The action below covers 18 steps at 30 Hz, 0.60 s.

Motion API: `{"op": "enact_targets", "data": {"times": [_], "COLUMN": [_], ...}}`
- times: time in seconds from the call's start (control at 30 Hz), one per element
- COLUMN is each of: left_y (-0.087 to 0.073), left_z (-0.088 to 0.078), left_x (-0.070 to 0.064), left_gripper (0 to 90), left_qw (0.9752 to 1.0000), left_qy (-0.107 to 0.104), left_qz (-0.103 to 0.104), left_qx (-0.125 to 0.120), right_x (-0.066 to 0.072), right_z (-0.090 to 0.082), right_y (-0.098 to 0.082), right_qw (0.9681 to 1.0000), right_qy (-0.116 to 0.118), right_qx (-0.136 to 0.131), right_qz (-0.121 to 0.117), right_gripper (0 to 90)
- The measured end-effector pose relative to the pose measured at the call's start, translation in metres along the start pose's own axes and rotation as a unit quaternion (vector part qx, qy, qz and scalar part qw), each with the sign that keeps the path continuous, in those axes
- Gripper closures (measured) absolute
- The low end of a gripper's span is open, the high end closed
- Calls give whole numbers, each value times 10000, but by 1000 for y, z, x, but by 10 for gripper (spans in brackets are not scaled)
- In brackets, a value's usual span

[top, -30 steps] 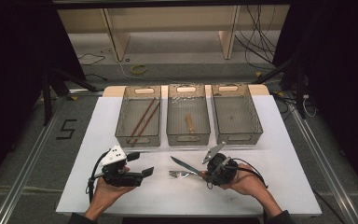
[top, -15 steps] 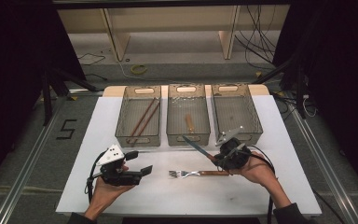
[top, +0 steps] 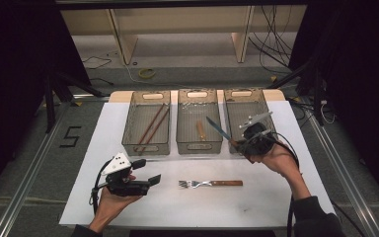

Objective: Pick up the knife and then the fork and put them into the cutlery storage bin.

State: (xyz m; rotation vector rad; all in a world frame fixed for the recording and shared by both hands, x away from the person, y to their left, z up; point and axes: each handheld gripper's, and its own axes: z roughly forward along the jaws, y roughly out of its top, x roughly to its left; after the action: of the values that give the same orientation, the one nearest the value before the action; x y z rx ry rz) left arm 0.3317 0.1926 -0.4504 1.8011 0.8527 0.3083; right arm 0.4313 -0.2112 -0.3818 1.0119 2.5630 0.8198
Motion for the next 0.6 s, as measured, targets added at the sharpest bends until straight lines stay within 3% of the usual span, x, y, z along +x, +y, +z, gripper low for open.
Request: {"op": "enact_targets", "data": {"times": [0.3,0.6], "left_y": [0,0], "left_z": [0,-1], "left_x": [1,1], "left_gripper": [171,170], "left_qw": [10000,10000], "left_qy": [10,11], "left_qz": [-3,8], "left_qx": [-14,-50], "right_x": [-41,-60], "right_z": [-1,1], "right_y": [14,16], "right_qw": [9982,9957], "right_qy": [-290,-488], "right_qx": [-38,-59], "right_qz": [528,784], "right_gripper": [774,774]}}
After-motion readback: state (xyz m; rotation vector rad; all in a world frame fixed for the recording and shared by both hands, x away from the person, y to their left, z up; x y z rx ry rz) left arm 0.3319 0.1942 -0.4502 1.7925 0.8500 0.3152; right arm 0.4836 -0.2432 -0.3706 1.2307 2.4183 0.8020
